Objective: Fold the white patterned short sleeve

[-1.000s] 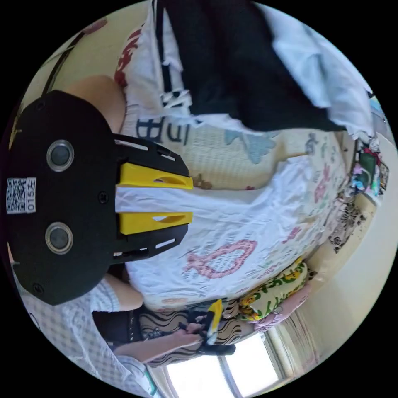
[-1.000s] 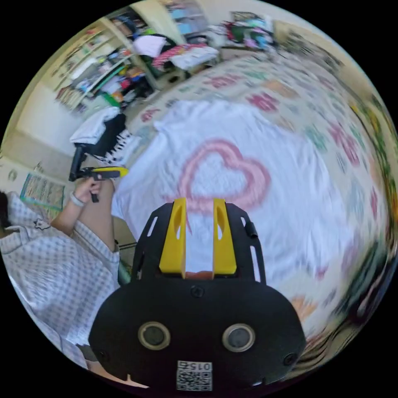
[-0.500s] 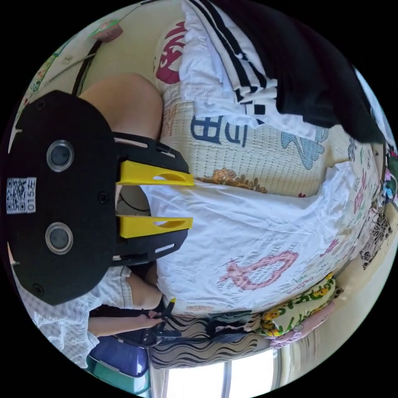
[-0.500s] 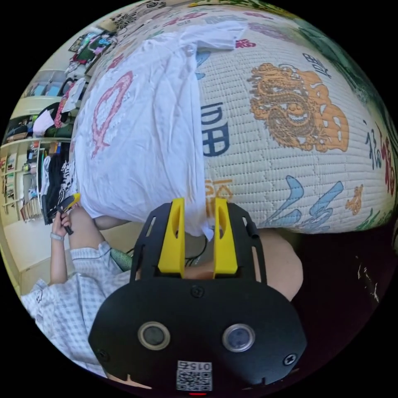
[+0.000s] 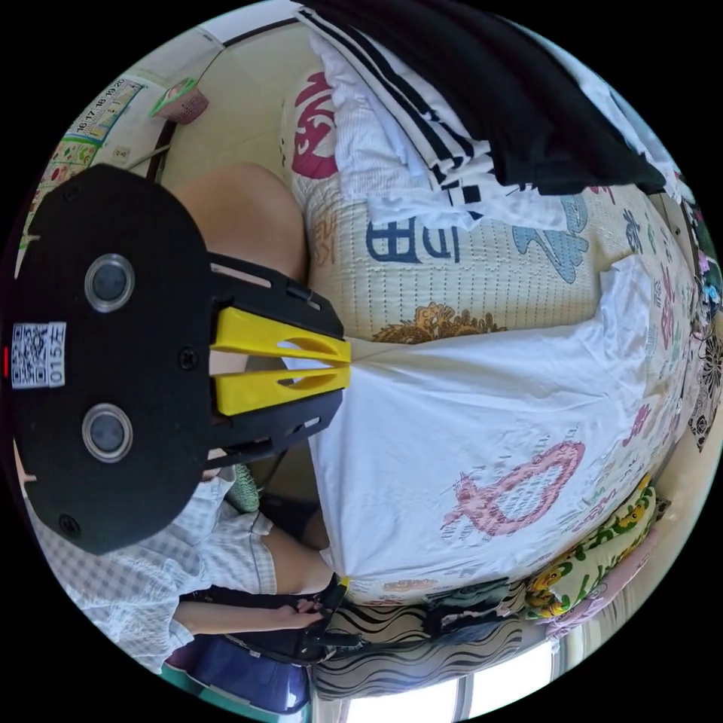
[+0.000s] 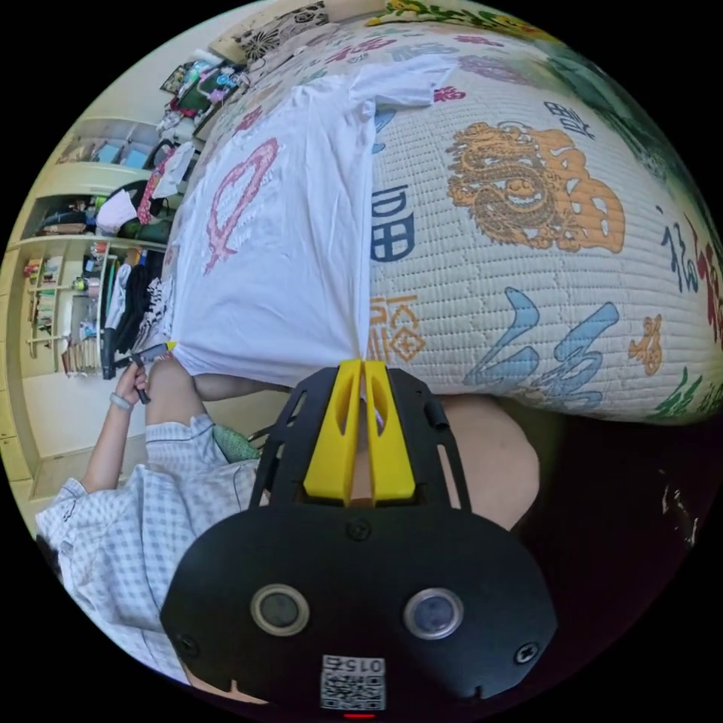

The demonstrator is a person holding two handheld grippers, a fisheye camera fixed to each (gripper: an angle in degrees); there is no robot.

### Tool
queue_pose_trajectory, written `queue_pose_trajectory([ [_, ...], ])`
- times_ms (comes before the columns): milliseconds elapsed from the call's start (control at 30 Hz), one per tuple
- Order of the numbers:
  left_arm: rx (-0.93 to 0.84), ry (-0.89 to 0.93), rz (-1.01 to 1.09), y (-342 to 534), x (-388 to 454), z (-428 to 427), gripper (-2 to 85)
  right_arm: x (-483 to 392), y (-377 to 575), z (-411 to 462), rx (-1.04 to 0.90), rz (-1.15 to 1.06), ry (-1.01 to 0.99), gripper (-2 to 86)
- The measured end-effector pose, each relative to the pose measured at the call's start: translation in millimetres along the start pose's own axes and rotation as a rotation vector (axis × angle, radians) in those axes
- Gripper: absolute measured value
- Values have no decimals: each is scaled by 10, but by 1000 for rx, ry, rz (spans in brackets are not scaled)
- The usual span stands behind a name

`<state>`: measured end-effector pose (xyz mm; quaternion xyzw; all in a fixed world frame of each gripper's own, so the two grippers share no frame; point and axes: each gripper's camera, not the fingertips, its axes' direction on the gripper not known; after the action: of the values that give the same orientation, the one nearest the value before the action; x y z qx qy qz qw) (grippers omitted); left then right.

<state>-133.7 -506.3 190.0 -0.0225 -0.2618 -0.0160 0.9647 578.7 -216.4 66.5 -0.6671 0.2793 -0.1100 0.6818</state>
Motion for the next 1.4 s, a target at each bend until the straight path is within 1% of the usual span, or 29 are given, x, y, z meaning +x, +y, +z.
queue_pose_trajectory([
  [67,-13,-6,0,-36,72,104,44,64,83,-18,-7,10,-24,49],
  [133,-78,8,15,-108,178,288,84,127,146,0,-77,9,-27,79],
  [200,-105,17,36,-156,274,398,87,164,180,14,-125,1,-32,77],
  [267,-115,-19,52,-197,382,483,80,189,202,31,-160,5,-13,63],
  [333,-137,-75,59,-265,519,620,53,187,225,91,-236,0,25,31],
  [400,-154,-117,56,-327,614,705,31,159,265,91,-269,-10,79,16],
  [500,-204,-120,94,-410,754,788,10,101,417,-50,-255,-46,135,5],
  [567,-189,-97,108,-396,808,784,3,96,553,-163,-212,-57,139,3],
  [667,-155,-57,91,-321,853,840,-3,164,745,-333,-146,-12,107,1],
  [767,-136,-89,43,-274,911,1028,-3,214,822,-343,-183,31,104,1],
  [833,-229,-131,19,-313,997,1287,1,179,854,-335,-223,34,164,1],
  [900,-303,-146,39,-350,1107,1474,3,139,913,-350,-240,31,229,1],
  [1000,-270,-144,46,-364,1286,1552,2,114,1103,-445,-223,33,290,-3],
  [1067,-211,-126,39,-314,1377,1524,0,91,1267,-591,-150,36,318,-5],
  [1133,-60,-88,12,-113,1491,1386,-5,22,1518,-876,21,41,356,-5],
  [1167,-20,-87,6,-50,1523,1352,-6,-6,1581,-952,71,36,360,-5],
  [1233,133,-87,27,164,1714,1243,-6,-138,1820,-1236,266,19,371,-6],
  [1267,172,-86,42,201,1781,1216,-6,-182,1877,-1302,318,15,380,-6],
  [1333,370,-75,119,297,2134,1056,-4,-451,2156,-1569,618,2,511,-6],
  [1367,432,-69,147,314,2245,1006,-2,-533,2228,-1624,702,-7,552,-6],
  [1400,562,-58,200,338,2483,904,2,-686,2352,-1707,862,-20,622,-7],
])
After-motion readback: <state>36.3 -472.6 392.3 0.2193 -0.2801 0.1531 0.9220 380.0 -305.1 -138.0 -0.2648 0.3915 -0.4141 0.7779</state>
